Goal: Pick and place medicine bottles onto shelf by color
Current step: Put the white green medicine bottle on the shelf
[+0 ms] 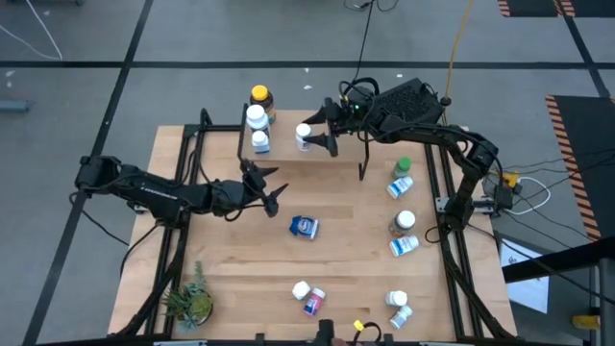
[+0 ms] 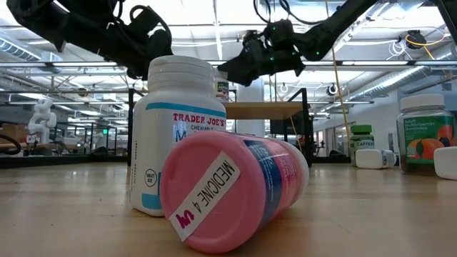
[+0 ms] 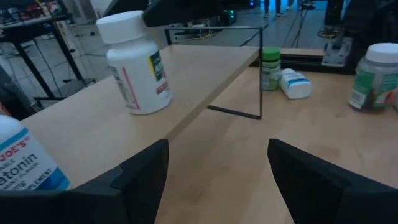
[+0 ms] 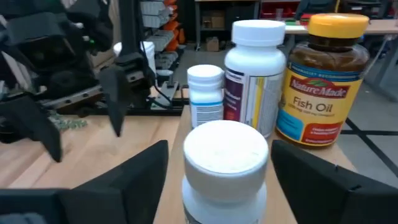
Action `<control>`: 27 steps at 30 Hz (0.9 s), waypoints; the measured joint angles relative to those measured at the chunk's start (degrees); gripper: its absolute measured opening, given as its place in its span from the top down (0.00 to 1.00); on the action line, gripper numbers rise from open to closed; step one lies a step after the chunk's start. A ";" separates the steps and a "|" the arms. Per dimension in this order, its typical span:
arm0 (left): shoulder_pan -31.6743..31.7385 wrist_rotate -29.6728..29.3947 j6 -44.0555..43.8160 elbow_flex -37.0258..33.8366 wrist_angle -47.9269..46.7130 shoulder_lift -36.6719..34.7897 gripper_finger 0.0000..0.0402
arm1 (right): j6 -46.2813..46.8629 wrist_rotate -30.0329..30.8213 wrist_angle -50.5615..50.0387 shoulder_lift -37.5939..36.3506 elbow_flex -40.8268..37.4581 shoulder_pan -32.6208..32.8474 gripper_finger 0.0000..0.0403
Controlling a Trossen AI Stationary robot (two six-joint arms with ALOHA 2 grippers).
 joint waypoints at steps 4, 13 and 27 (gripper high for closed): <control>1.04 0.01 0.04 0.00 -0.01 0.00 0.32 | -0.25 -0.84 -0.05 0.51 0.00 0.18 0.44; 2.04 0.03 0.21 0.02 -0.13 0.00 0.32 | 1.87 4.27 5.69 0.81 -0.06 0.26 0.51; 3.17 0.06 1.71 0.07 1.85 -0.02 0.32 | 2.81 21.98 -1.39 11.14 15.75 1.49 0.50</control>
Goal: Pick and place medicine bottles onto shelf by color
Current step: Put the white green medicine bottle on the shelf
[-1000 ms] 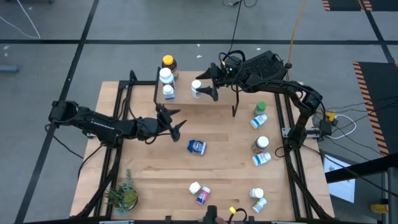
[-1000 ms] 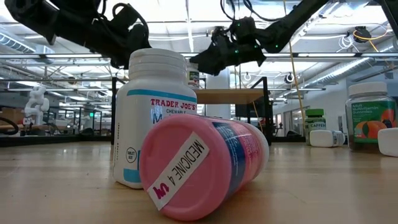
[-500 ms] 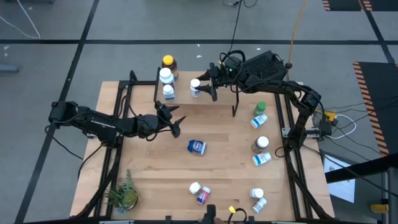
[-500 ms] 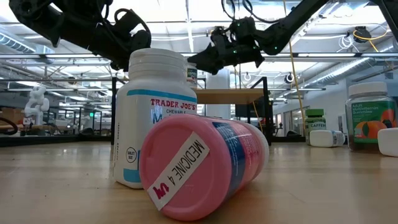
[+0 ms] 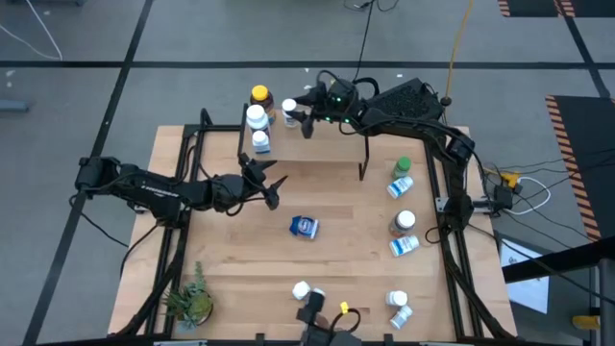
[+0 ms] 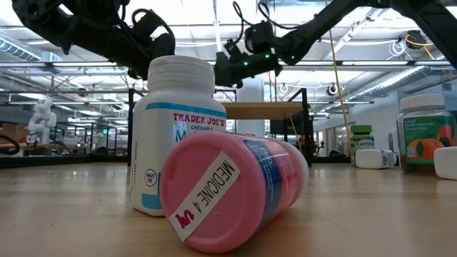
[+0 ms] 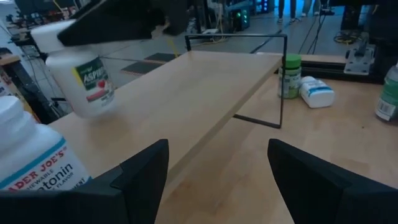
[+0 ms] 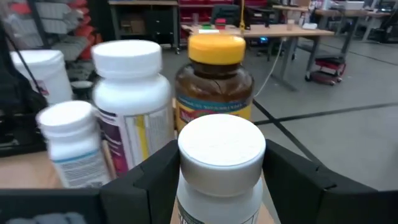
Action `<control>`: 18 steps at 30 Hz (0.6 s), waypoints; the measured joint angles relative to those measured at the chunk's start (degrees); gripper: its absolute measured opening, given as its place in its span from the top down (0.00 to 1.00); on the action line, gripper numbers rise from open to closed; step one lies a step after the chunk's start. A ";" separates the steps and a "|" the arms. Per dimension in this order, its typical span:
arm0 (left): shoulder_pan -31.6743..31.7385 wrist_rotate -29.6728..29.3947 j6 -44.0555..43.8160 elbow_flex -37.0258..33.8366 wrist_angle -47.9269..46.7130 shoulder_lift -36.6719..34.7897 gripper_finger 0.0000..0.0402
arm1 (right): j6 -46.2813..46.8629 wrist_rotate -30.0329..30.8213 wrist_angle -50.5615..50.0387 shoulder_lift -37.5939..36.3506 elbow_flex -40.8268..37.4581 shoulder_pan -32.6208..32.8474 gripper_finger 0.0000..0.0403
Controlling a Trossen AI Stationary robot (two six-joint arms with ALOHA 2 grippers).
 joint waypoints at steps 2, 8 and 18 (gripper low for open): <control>0.14 0.02 0.38 0.00 0.23 0.00 0.32 | 0.13 0.76 0.14 0.14 0.08 0.06 0.50; 0.93 0.04 1.07 0.00 0.95 0.00 0.32 | -1.09 2.84 0.41 0.01 0.28 0.06 0.50; 0.96 0.04 1.09 0.00 1.20 0.00 0.32 | 0.03 4.05 -0.07 0.01 0.28 0.10 0.50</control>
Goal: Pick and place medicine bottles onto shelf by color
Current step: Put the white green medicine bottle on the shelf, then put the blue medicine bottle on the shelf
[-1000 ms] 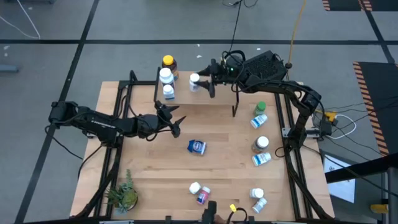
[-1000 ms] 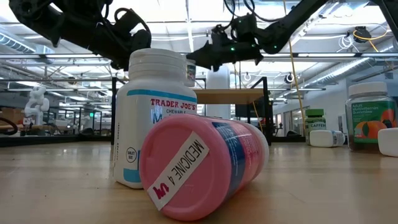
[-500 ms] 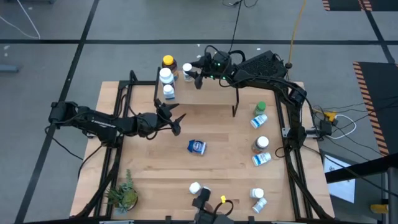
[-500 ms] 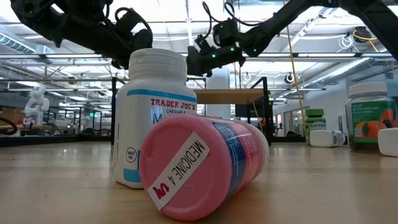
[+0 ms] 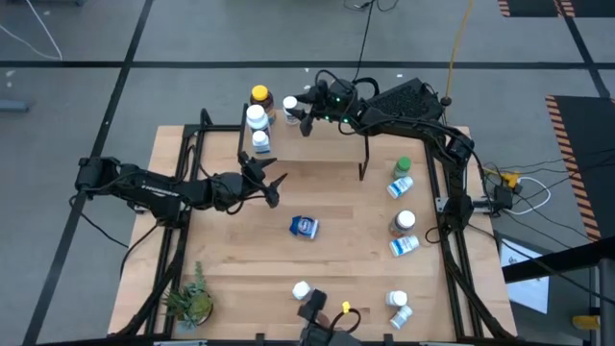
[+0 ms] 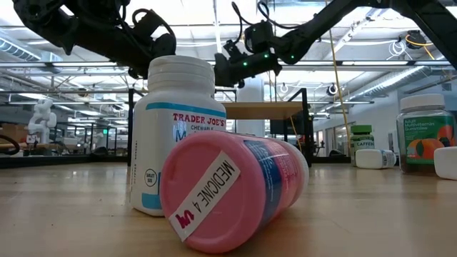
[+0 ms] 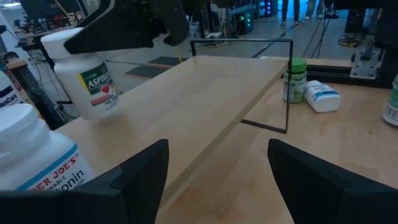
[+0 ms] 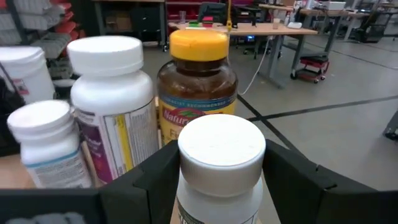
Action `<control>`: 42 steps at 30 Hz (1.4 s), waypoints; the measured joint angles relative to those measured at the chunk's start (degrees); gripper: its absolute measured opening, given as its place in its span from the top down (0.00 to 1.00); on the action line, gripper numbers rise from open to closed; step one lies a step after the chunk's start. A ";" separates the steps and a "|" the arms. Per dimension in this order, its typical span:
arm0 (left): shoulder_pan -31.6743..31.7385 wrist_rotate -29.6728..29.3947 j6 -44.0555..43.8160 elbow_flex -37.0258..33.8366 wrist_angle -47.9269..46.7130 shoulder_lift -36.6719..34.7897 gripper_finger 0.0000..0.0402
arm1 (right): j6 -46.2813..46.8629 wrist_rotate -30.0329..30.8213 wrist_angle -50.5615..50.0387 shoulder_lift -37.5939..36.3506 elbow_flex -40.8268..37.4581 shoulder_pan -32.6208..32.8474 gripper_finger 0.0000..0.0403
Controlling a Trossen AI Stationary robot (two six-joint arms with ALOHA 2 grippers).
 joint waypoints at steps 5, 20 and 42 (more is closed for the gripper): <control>0.00 0.00 0.02 0.00 0.02 0.00 0.32 | 0.39 0.56 1.17 0.00 0.00 -0.01 0.49; 0.00 1.92 1.47 0.00 0.02 0.00 0.32 | 1.78 0.33 1.11 0.97 -0.20 0.06 0.47; -0.10 15.02 4.37 0.00 -5.01 0.02 0.32 | -5.75 -7.63 -22.53 -13.86 -0.09 1.10 0.19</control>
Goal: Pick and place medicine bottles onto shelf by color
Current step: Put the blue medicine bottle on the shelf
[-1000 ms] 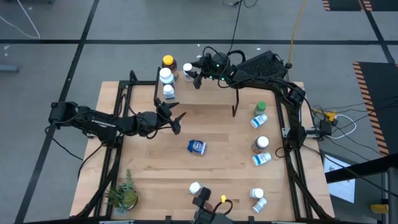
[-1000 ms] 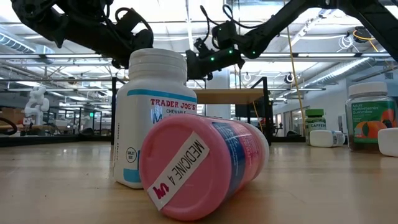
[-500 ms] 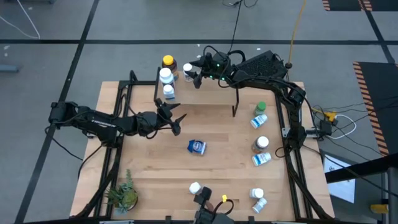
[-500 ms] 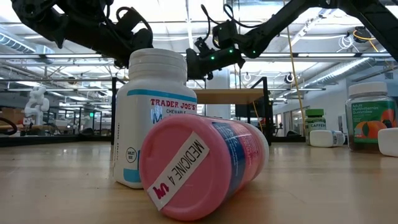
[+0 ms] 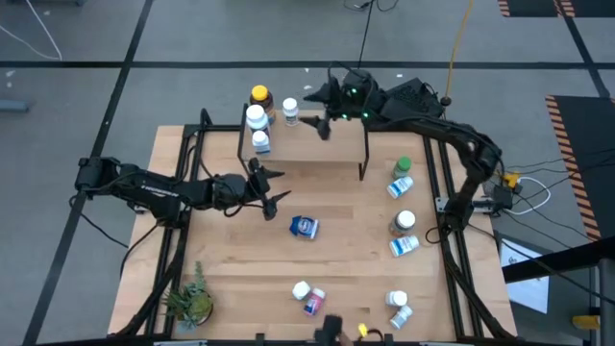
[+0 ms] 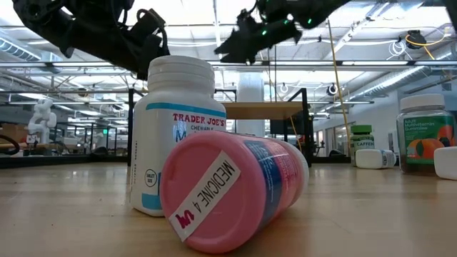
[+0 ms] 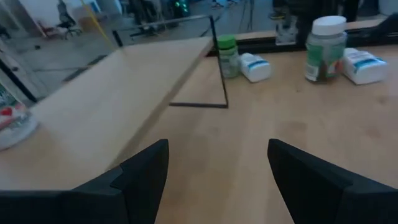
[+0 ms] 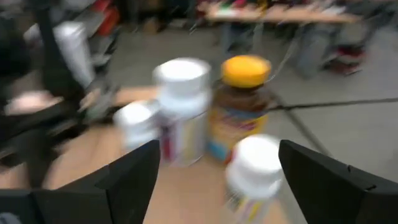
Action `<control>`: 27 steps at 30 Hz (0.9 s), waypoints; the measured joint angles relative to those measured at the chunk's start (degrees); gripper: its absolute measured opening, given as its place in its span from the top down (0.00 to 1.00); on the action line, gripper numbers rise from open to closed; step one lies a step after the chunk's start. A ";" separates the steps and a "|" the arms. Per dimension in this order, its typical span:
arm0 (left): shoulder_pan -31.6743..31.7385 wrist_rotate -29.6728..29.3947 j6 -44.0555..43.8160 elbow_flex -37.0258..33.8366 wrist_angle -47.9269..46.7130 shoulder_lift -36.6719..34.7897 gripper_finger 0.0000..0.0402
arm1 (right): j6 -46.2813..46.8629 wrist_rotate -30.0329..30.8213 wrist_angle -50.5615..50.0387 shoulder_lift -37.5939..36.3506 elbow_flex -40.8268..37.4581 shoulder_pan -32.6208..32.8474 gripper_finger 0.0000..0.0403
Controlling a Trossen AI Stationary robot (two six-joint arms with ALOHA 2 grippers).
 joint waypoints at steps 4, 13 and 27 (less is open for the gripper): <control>-0.34 4.44 0.08 0.00 -1.04 0.00 0.32 | -0.63 -4.05 -4.61 -4.02 -4.11 1.86 0.19; -0.95 15.37 -7.07 0.15 -6.38 -0.03 0.32 | 5.90 -3.77 5.86 -14.85 -27.05 13.86 0.21; -9.69 14.69 -9.83 0.13 0.43 1.53 0.32 | 13.78 5.28 38.59 -18.92 -47.80 27.38 0.22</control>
